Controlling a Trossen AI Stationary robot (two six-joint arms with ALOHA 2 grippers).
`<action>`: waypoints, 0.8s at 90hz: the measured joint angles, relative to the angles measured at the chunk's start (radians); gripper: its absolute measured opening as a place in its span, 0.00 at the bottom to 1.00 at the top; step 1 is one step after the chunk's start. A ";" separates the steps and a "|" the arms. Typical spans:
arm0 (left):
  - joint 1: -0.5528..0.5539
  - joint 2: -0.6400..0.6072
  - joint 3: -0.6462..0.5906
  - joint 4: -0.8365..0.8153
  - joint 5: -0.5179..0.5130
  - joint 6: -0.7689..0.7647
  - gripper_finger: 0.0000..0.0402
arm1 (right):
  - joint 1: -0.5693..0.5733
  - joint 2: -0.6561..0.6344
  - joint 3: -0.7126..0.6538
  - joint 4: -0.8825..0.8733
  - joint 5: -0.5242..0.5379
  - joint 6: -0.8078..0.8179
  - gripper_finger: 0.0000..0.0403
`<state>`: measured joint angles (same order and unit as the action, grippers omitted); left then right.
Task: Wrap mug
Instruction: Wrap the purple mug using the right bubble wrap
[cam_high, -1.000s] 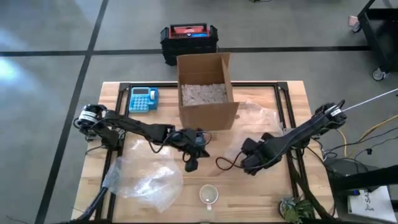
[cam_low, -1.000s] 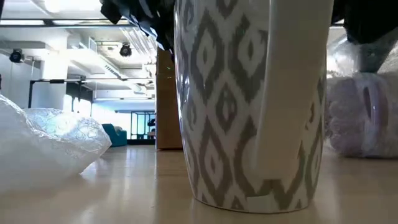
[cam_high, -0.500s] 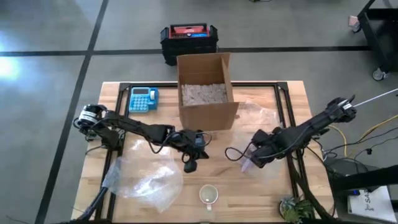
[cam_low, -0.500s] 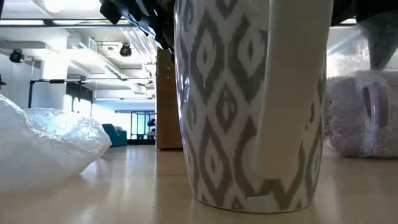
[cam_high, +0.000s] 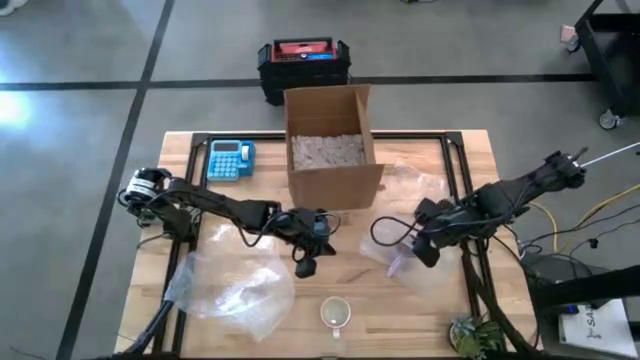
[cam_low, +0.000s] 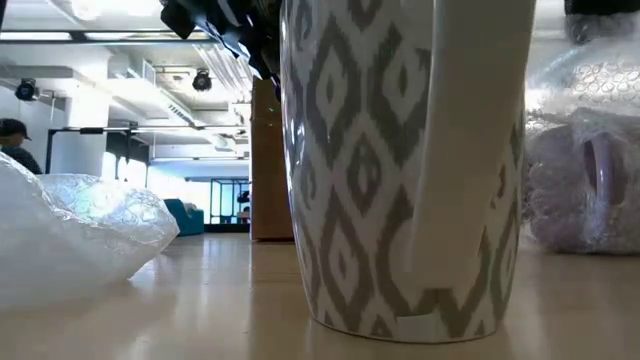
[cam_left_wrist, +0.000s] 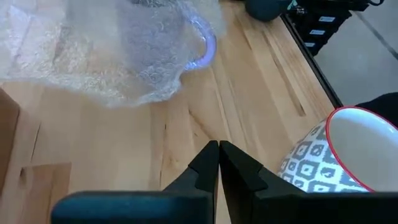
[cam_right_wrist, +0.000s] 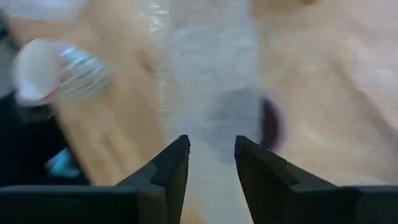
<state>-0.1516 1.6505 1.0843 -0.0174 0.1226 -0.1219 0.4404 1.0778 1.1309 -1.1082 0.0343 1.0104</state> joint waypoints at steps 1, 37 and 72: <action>0.000 0.000 0.000 0.000 0.000 0.002 0.00 | 0.000 0.001 0.003 -0.001 -0.013 -0.006 0.25; 0.000 0.000 0.000 0.000 0.000 0.024 0.00 | 0.002 -0.023 0.212 -0.187 0.112 -0.051 0.04; 0.000 -0.001 0.000 -0.005 0.000 0.033 0.00 | 0.126 0.103 -0.011 -0.035 -0.003 -0.034 0.00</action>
<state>-0.1517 1.6497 1.0840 -0.0227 0.1226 -0.0887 0.5659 1.1810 1.1204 -1.1436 0.0314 0.9766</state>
